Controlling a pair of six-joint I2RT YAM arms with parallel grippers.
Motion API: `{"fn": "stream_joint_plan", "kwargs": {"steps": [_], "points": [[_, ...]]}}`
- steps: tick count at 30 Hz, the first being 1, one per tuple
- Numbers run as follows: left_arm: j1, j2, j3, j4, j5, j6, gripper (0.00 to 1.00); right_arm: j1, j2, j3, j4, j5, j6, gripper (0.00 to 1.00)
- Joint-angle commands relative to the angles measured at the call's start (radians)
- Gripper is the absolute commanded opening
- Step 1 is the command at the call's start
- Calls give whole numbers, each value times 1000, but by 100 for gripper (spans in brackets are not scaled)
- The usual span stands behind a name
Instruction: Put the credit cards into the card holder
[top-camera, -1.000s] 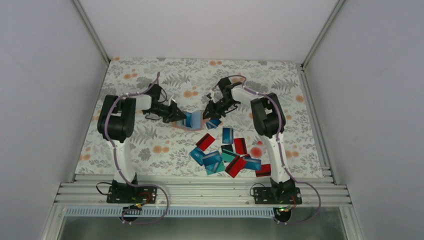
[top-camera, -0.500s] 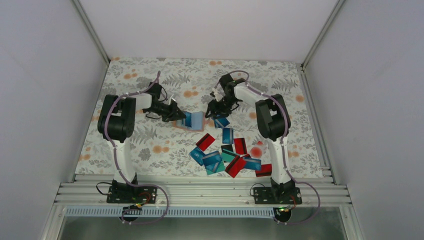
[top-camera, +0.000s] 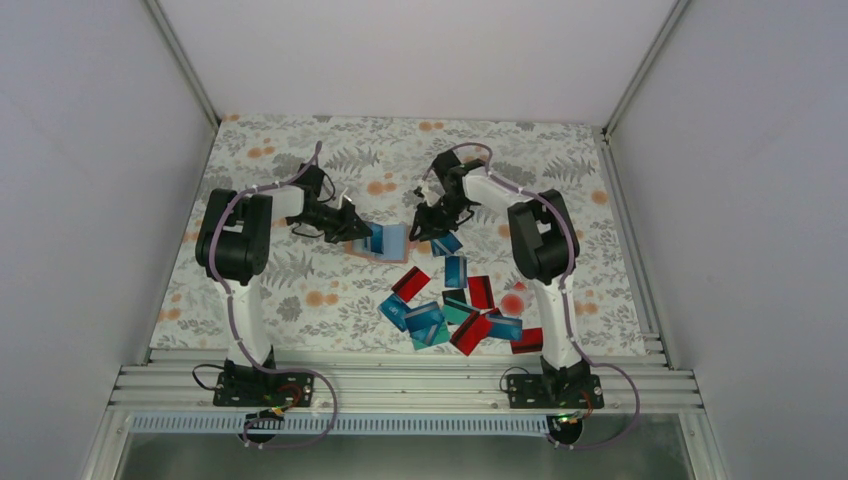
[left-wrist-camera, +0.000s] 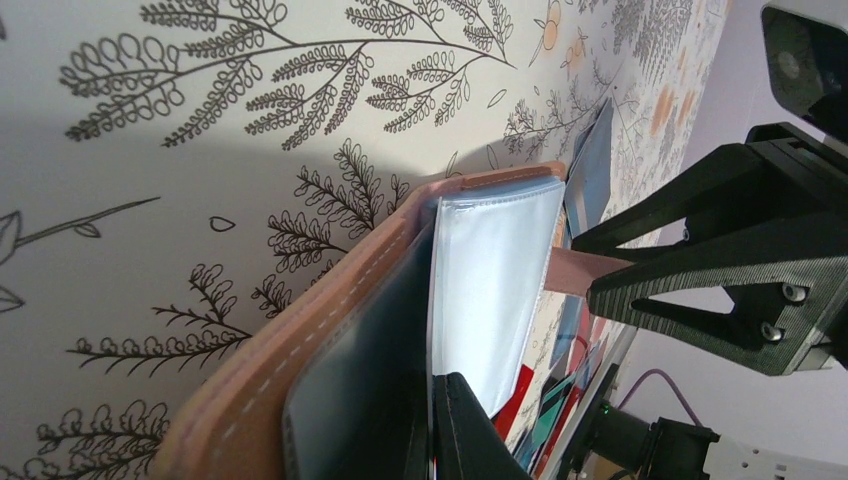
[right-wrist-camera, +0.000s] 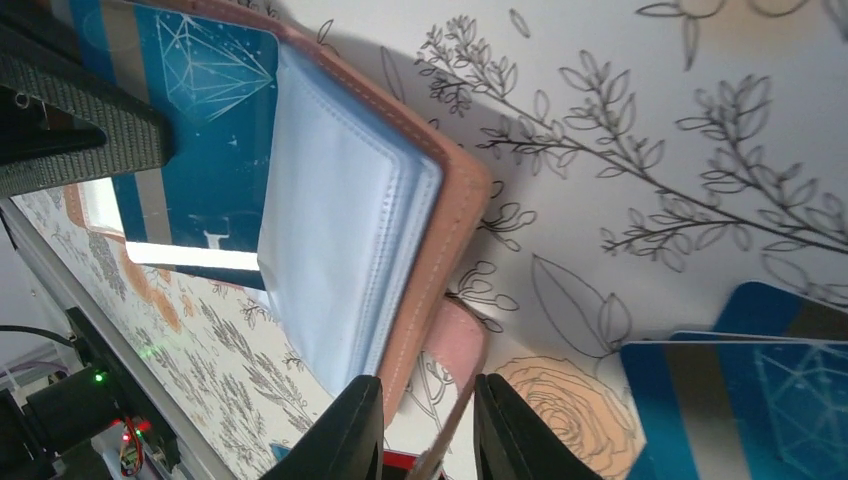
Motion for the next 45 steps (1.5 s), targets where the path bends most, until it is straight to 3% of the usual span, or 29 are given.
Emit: {"fn": "stream_joint_plan", "kwargs": {"steps": [1,17,26,45], "points": [[-6,25,18,-17,-21,27,2,17,-10,31,10,-2,15,23],[-15,38,26,-20,-9,38,2,52,130,81,-14,71,41,19],[-19,50,31,-11,10,33,2,54,183,83,-24,111,36,5],[-31,88,52,-23,40,62,2,54,210,86,-19,108,35,4]]}}
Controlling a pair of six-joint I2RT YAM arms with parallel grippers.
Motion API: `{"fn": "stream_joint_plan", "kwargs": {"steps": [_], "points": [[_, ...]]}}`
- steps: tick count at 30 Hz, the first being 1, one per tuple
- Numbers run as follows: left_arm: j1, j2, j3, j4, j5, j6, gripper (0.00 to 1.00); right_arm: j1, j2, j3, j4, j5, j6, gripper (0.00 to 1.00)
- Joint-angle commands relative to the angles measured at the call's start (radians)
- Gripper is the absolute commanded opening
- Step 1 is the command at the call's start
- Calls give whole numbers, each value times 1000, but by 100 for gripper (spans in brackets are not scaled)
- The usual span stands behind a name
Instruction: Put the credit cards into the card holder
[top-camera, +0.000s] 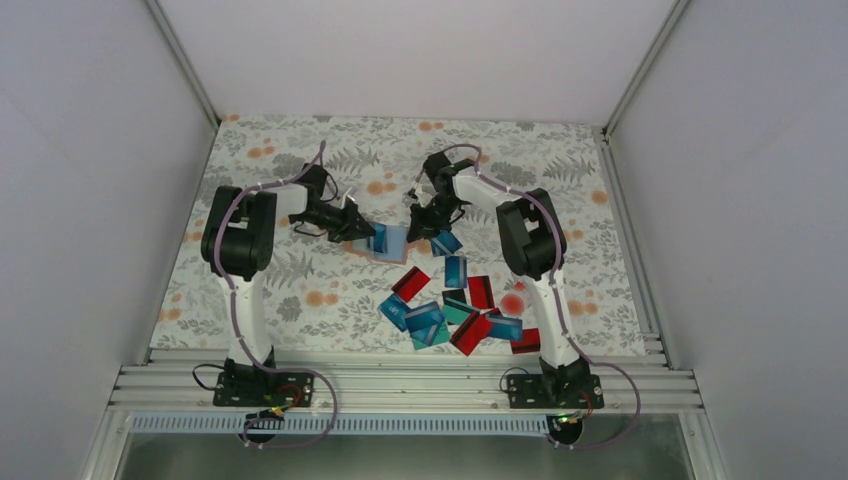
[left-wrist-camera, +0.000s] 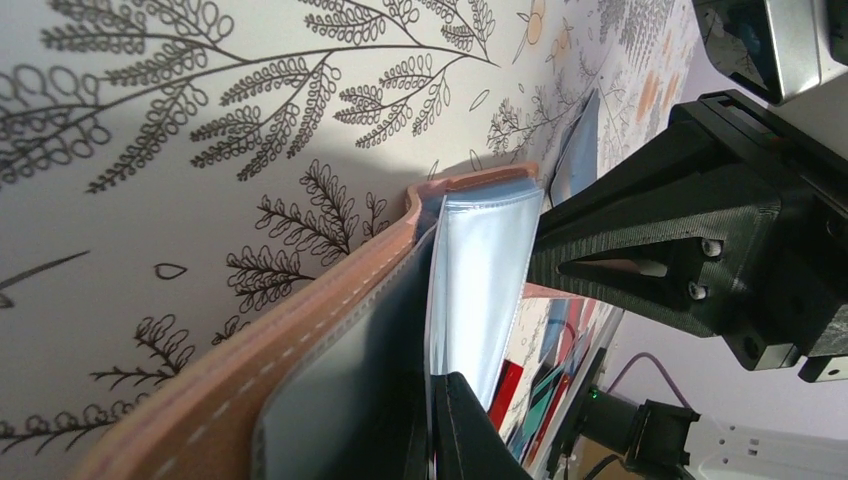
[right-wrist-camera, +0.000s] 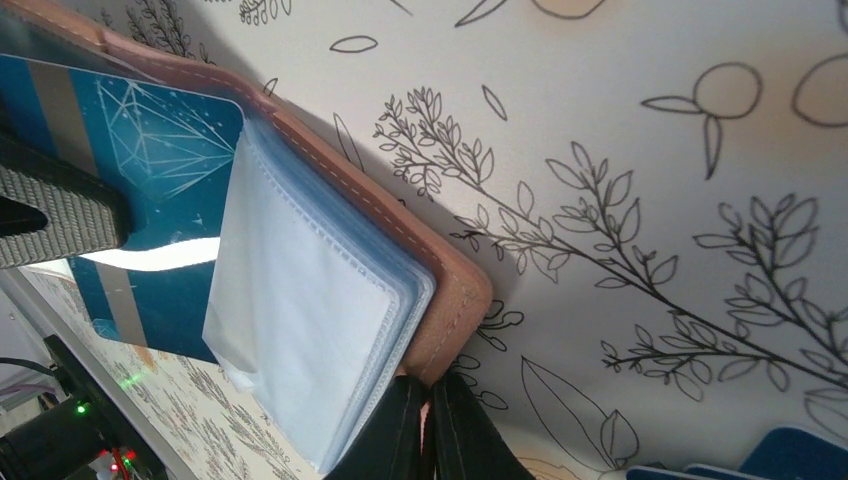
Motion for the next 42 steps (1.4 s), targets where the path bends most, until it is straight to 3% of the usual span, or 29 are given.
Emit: {"fn": "stream_joint_plan", "kwargs": {"steps": [1,19,42], "points": [[-20,44,14,-10,7,43,2,23,104,-19,11,76,-2,4],[-22,60,5,-149,-7,148,2,23,146,22,2,86,-3,4],[-84,99,82,-69,-6,29,3,22,149,24,8,70,0,4]]}}
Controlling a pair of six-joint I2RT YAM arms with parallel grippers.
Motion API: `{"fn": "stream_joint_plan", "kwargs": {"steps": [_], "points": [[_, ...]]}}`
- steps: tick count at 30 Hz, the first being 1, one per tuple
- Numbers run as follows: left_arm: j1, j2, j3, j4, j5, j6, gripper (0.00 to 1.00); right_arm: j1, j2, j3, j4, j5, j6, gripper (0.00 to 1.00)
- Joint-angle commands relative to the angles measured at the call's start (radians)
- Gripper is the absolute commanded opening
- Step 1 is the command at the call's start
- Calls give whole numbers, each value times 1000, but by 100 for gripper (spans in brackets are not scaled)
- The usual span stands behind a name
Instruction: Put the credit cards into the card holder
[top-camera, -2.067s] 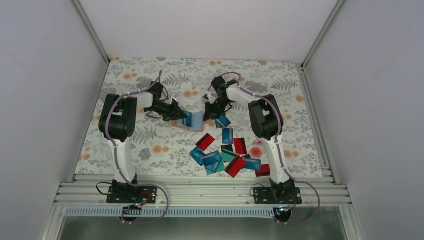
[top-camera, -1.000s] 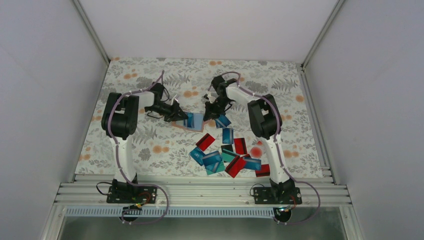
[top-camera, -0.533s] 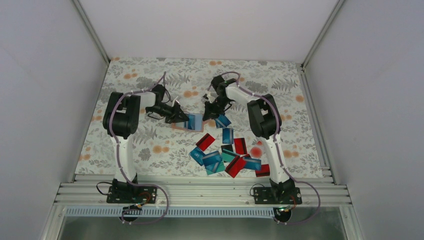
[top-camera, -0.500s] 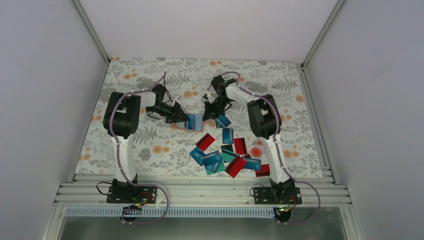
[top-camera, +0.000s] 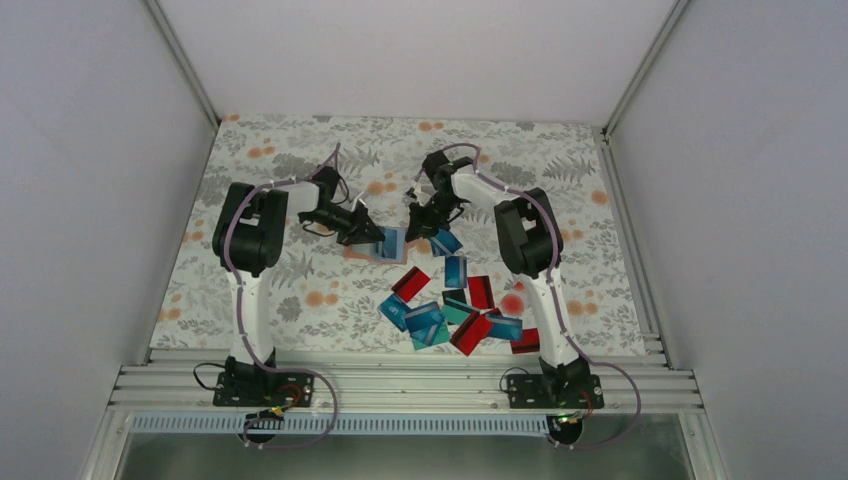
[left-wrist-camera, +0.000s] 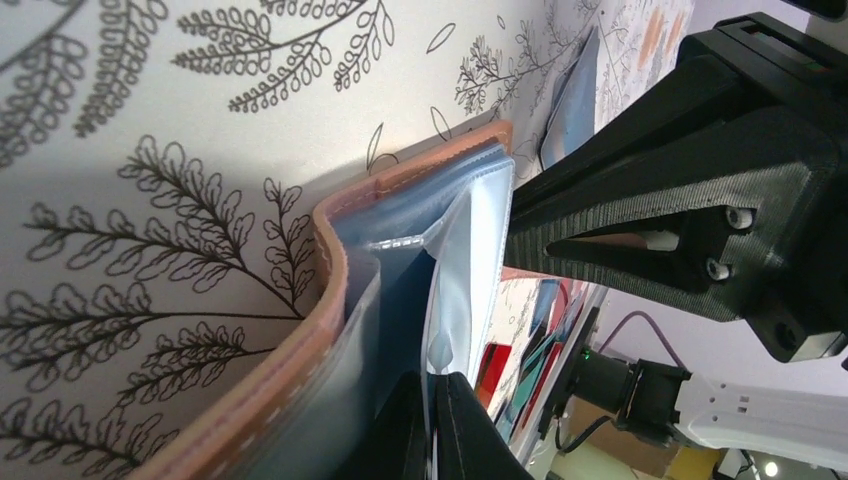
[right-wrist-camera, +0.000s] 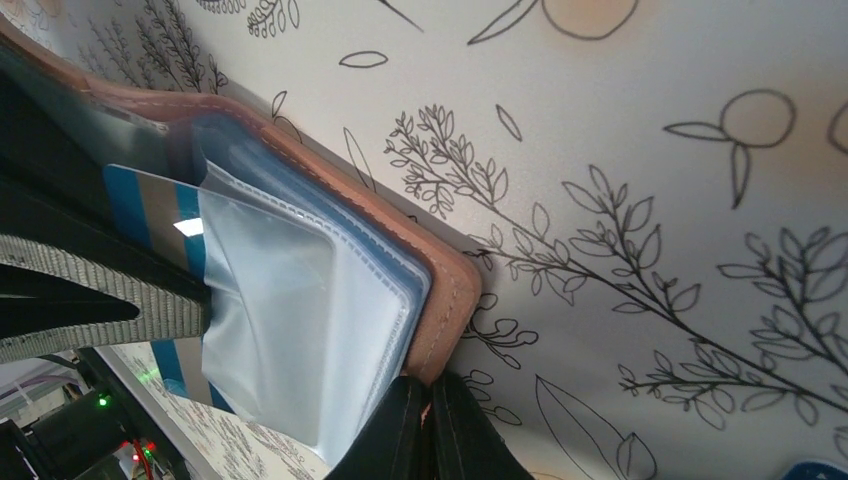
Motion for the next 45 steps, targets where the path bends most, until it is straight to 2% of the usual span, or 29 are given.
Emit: {"fn": "stream_joint_plan", "kwargs": {"steps": [1,4,9,12,25,41,45], "points": [[-34,30,4,40,-55,-45,3,25,114,-30,48,96,0,4],[-39,22,9,32,-70,-48,9,25,116,-30,47,94,-2,4],[-39,-15,25,-24,-131,-32,26,26,113,-32,48,94,-8,4],[-38,-32,33,-67,-169,-23,32,26,113,-36,49,95,-10,4],[-78,-47,125,-225,-377,-46,46,25,104,-57,73,76,-11,4],[-203,25,362,-452,-697,-134,64,25,99,-56,94,29,-8,4],[-222,59,403,-490,-727,-148,68,25,86,-63,106,7,-2,4]]}}
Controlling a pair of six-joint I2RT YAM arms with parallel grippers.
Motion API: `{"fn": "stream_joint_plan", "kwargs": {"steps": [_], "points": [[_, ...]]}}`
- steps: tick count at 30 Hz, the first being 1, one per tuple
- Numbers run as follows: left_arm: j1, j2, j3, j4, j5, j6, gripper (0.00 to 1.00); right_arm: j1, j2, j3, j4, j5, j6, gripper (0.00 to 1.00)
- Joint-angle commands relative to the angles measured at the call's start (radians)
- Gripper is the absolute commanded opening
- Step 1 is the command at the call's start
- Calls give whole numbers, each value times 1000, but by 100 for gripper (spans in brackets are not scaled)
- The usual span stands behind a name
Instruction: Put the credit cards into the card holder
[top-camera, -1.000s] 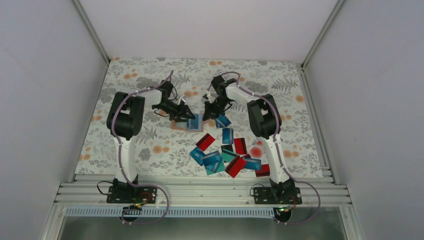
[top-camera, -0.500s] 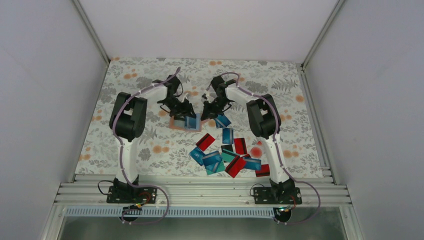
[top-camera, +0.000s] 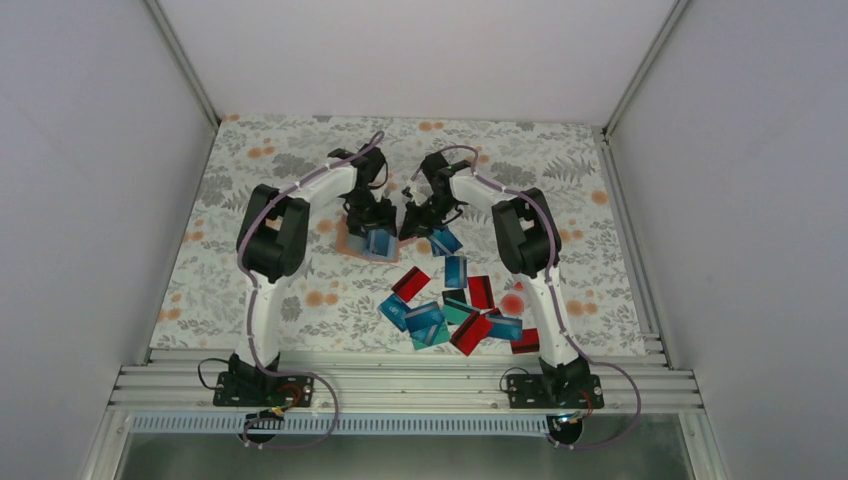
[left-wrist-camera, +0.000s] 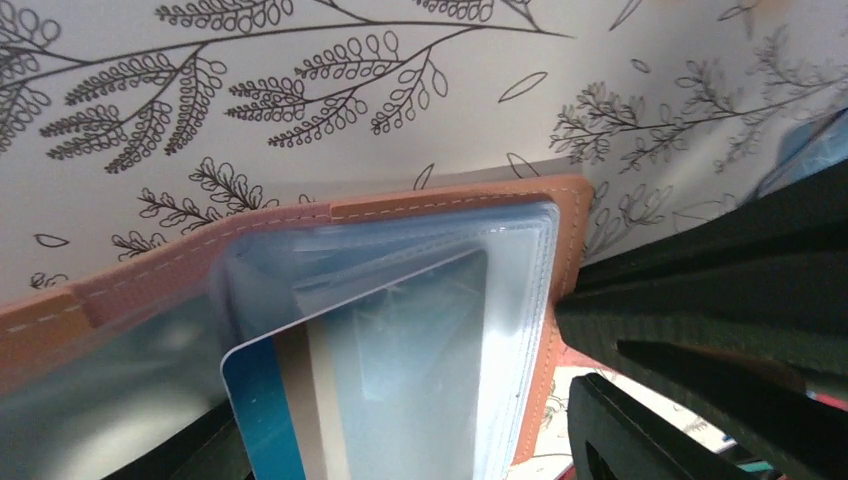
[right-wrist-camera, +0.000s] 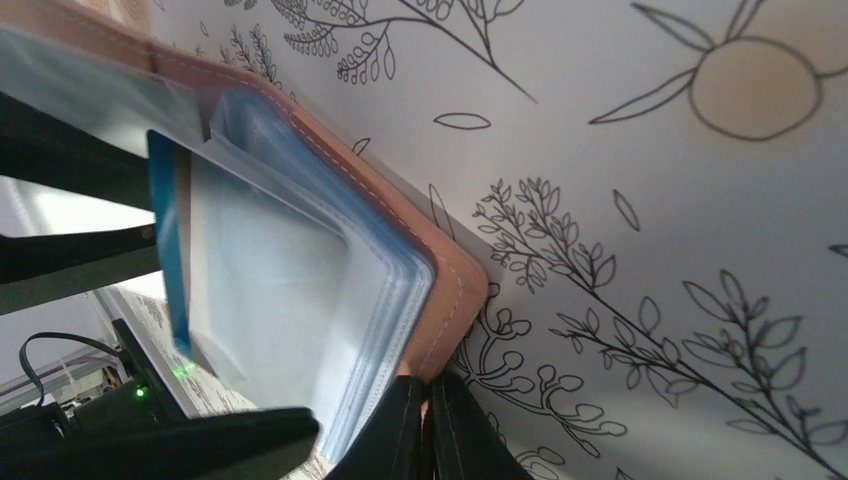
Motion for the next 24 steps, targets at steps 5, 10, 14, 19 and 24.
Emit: {"fn": "stream_joint_plan", "kwargs": {"steps": [5,10,14,19,24], "points": [[-30,64,42,-76,-98,-38,76,22,57,-60,40,59,11,4],[-46,58,50,-82,-97,-62,87,22,55,-65,49,32,15,4],[-72,69,85,-96,-105,-83,97,23,55,-65,62,-3,22,4],[-85,73,77,-43,-35,-113,100,21,58,-66,82,-42,34,4],[-86,50,69,40,29,-121,99,18,69,-68,94,-69,41,4]]}}
